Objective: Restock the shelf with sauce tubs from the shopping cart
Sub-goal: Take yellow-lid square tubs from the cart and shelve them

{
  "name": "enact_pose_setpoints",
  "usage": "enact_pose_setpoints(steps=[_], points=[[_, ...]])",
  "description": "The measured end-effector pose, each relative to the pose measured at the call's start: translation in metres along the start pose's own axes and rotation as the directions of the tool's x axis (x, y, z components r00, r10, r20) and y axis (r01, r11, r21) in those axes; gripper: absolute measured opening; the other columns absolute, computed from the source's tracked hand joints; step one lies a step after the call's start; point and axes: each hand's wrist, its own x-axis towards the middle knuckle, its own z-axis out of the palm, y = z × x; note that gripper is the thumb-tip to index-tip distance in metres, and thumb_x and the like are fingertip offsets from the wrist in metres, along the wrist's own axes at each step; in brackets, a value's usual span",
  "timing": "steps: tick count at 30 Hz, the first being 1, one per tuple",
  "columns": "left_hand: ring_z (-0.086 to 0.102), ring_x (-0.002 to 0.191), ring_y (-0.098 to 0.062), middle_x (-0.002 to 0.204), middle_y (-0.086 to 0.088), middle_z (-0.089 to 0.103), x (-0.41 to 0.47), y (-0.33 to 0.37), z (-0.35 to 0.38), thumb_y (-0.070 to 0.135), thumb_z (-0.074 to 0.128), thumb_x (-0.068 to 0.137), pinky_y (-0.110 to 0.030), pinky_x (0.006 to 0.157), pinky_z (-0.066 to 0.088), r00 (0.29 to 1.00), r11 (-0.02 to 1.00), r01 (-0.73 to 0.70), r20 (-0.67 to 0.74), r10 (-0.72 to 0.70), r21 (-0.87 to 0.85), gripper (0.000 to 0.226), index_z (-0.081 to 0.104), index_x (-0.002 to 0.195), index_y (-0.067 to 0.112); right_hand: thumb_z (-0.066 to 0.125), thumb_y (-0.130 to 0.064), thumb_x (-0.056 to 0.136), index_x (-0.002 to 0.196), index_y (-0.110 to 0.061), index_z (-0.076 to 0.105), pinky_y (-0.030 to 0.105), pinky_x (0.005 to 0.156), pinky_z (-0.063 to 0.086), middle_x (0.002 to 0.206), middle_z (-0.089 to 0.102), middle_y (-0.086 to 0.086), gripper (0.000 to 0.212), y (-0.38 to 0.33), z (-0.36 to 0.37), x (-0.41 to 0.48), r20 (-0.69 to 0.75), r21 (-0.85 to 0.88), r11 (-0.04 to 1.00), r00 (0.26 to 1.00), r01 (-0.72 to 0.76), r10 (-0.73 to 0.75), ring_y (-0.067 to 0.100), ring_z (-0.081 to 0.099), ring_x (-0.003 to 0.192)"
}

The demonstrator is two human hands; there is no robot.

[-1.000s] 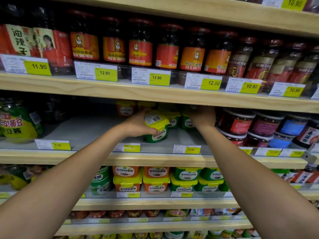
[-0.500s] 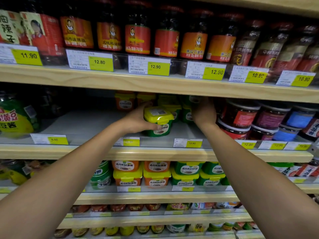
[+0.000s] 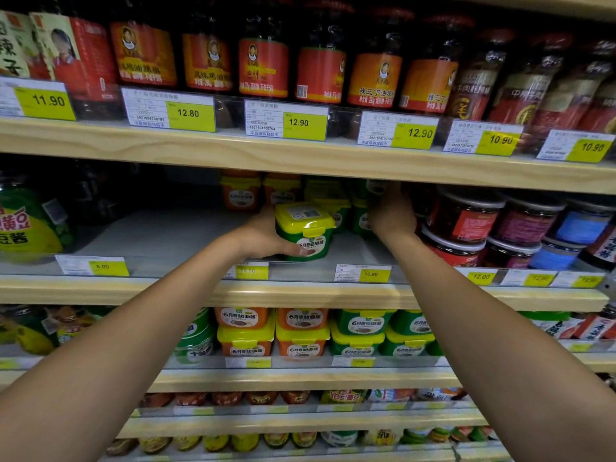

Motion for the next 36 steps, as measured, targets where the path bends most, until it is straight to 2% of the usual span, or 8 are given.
enact_pose_setpoints(steps=[8, 12, 16, 20, 23, 28, 33, 36], points=[[0.061, 0.117, -0.012, 0.128, 0.007, 0.065, -0.002, 0.002, -0.001, 0.025, 0.098, 0.062, -0.027, 0.101, 0.047, 0.999, 0.999, 0.032, -0.006, -0.033, -0.023, 0.087, 0.053, 0.136, 0.023, 0.064, -0.013, 0.089, 0.139, 0.002, 0.032, 0.044, 0.08, 0.045, 0.13, 0.052, 0.03, 0.061, 0.003, -0.004, -0.006, 0.032, 0.075, 0.997, 0.999, -0.018, 0.015, 0.049, 0.055, 0.112], [0.061, 0.113, -0.011, 0.121, 0.008, 0.065, -0.006, 0.003, -0.004, 0.021, 0.097, 0.064, -0.024, 0.095, 0.045, 0.999, 0.999, 0.037, -0.018, -0.038, -0.034, 0.081, 0.055, 0.133, 0.023, 0.069, -0.018, 0.086, 0.144, 0.003, 0.028, 0.047, 0.088, 0.048, 0.135, 0.049, 0.028, 0.074, 0.001, -0.014, -0.017, 0.04, 0.113, 0.993, 0.998, -0.046, 0.041, 0.048, 0.052, 0.118], [0.06, 0.112, -0.009, 0.118, 0.012, 0.063, -0.01, 0.006, -0.008, 0.014, 0.095, 0.066, -0.018, 0.091, 0.045, 0.999, 0.998, 0.016, -0.048, -0.019, -0.057, 0.077, 0.052, 0.128, 0.027, 0.069, -0.011, 0.081, 0.136, -0.003, 0.05, 0.041, 0.099, 0.046, 0.128, 0.056, 0.022, 0.058, 0.001, -0.021, -0.048, -0.081, 0.236, 0.97, 0.996, 0.063, -0.045, 0.04, 0.052, 0.119], [0.058, 0.098, 0.006, 0.108, 0.02, 0.061, -0.005, 0.016, -0.008, 0.016, 0.094, 0.069, -0.002, 0.076, 0.04, 0.995, 0.988, -0.038, -0.099, 0.023, -0.147, 0.074, 0.048, 0.124, 0.034, 0.067, -0.017, 0.089, 0.123, -0.017, 0.067, 0.025, 0.08, 0.045, 0.111, 0.07, 0.003, 0.035, -0.016, -0.025, -0.068, 0.222, 0.314, 0.948, 0.966, 0.056, -0.13, 0.02, 0.066, 0.1], [0.055, 0.096, 0.011, 0.109, 0.021, 0.06, 0.005, 0.023, -0.005, 0.018, 0.094, 0.069, 0.001, 0.075, 0.041, 0.985, 0.979, -0.083, -0.165, 0.052, -0.185, 0.074, 0.047, 0.125, 0.033, 0.07, -0.027, 0.09, 0.123, -0.023, 0.061, 0.031, 0.085, 0.052, 0.113, 0.066, -0.004, 0.035, -0.025, -0.019, -0.068, 0.321, 0.37, 0.924, 0.919, 0.1, -0.228, 0.016, 0.065, 0.101], [0.063, 0.118, -0.012, 0.131, 0.003, 0.066, 0.022, 0.032, 0.0, 0.029, 0.098, 0.064, -0.033, 0.103, 0.053, 0.964, 0.954, -0.144, -0.255, 0.076, -0.261, 0.086, 0.051, 0.136, 0.02, 0.072, -0.018, 0.09, 0.132, -0.013, 0.059, 0.041, 0.095, 0.054, 0.121, 0.067, 0.004, 0.044, -0.031, -0.016, -0.055, 0.251, 0.464, 0.883, 0.946, 0.067, -0.203, 0.022, 0.064, 0.11], [0.065, 0.118, -0.013, 0.131, 0.0, 0.068, 0.042, 0.04, 0.002, 0.025, 0.093, 0.072, -0.04, 0.103, 0.055, 0.95, 0.923, -0.171, -0.304, 0.062, -0.345, 0.074, 0.057, 0.136, 0.014, 0.069, -0.015, 0.086, 0.129, -0.014, 0.062, 0.043, 0.098, 0.053, 0.128, 0.067, 0.007, 0.043, -0.041, -0.008, -0.036, 0.176, 0.512, 0.857, 0.97, 0.056, -0.168, 0.023, 0.063, 0.116], [0.064, 0.122, -0.016, 0.132, 0.001, 0.067, 0.063, 0.034, 0.005, 0.052, 0.093, 0.06, -0.044, 0.104, 0.053, 0.934, 0.928, -0.196, -0.348, 0.079, -0.315, 0.086, 0.06, 0.134, 0.021, 0.069, -0.014, 0.084, 0.126, -0.016, 0.063, 0.047, 0.096, 0.055, 0.125, 0.069, 0.006, 0.042, -0.04, 0.004, -0.027, 0.19, 0.513, 0.858, 0.977, -0.013, -0.099, 0.025, 0.065, 0.113]])
